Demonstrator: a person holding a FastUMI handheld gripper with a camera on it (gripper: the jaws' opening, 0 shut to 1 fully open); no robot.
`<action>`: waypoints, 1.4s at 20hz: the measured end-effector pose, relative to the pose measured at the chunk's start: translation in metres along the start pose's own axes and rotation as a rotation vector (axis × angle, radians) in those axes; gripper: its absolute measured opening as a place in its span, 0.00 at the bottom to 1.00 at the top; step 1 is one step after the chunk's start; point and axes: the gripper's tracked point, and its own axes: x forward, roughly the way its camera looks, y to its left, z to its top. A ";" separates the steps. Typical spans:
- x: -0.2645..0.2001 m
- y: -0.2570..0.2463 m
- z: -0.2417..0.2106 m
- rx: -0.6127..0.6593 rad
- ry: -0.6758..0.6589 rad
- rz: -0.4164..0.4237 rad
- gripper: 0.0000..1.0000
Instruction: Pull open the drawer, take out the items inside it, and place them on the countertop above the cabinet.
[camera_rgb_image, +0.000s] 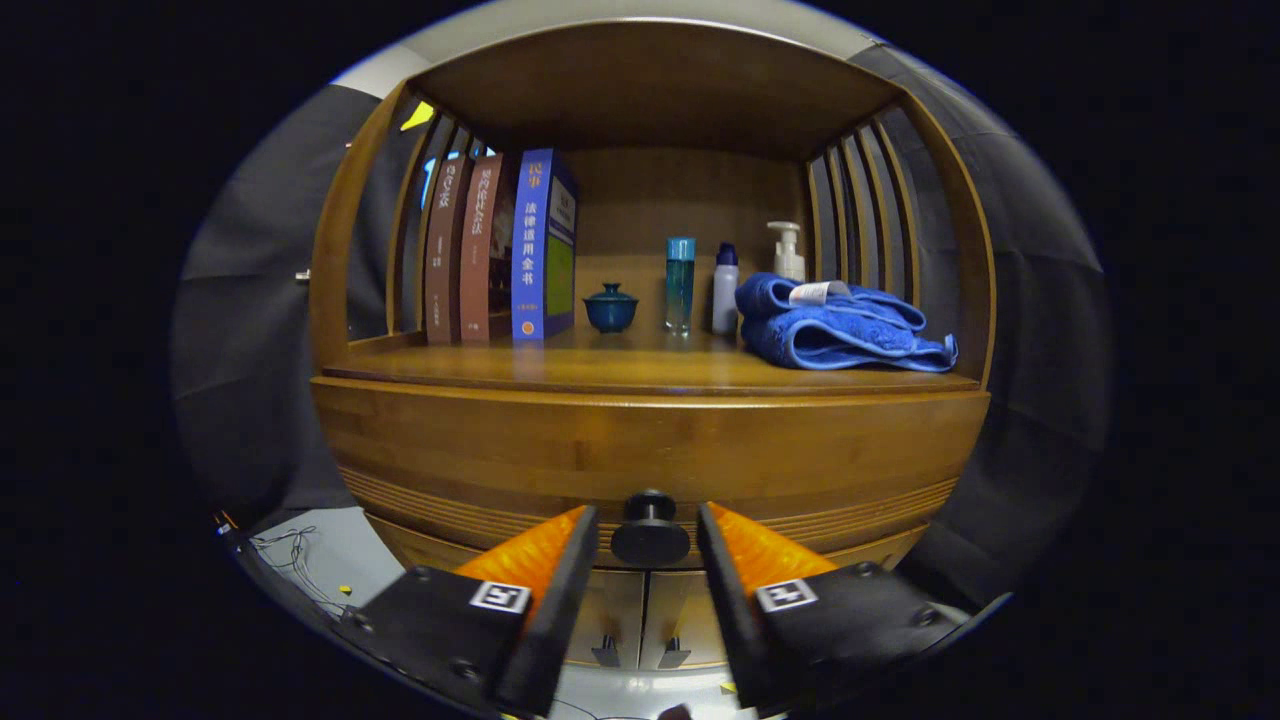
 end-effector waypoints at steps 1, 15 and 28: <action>0.003 -0.002 -0.002 -0.005 0.013 -0.016 0.65; -0.071 -0.002 -0.014 -0.013 -0.027 -0.013 0.31; -0.149 -0.004 -0.036 0.002 -0.024 -0.010 0.30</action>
